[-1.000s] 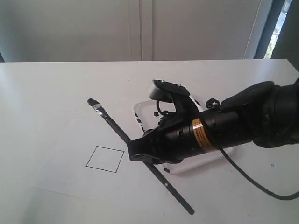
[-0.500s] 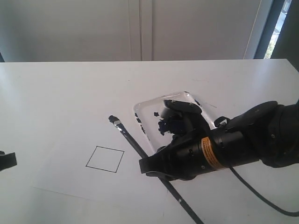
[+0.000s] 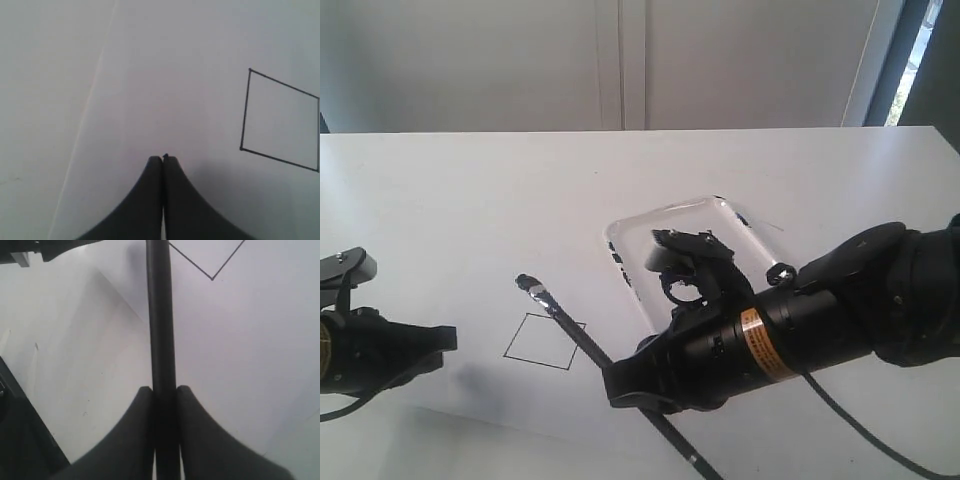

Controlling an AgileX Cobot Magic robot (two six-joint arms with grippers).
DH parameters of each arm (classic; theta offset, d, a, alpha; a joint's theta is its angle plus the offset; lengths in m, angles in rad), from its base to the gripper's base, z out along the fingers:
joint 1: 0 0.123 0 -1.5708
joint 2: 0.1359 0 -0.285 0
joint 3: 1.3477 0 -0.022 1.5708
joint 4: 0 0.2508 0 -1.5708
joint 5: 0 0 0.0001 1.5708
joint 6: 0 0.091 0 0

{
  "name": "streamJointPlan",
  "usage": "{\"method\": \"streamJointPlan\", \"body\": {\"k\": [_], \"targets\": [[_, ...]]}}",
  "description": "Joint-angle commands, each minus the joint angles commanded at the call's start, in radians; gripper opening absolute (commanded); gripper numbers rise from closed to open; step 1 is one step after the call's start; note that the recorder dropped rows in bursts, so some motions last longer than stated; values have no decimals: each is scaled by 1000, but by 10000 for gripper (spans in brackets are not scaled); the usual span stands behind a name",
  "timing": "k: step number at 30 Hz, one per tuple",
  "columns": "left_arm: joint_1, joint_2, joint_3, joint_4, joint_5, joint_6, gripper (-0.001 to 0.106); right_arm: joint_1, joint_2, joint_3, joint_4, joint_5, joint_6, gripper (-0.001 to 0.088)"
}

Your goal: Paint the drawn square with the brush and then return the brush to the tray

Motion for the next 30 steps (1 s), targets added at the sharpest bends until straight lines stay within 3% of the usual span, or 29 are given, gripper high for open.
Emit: {"method": "streamJointPlan", "body": {"k": [8, 17, 30], "targets": [[0, 36, -23, -5, 20, -7, 0, 0, 36, 86, 0, 72, 14, 0], [0, 36, -23, -5, 18, -7, 0, 0, 122, 81, 0, 88, 14, 0], [0, 36, -23, -3, -58, -7, 0, 0, 125, 64, 30, 3, 14, 0]]}}
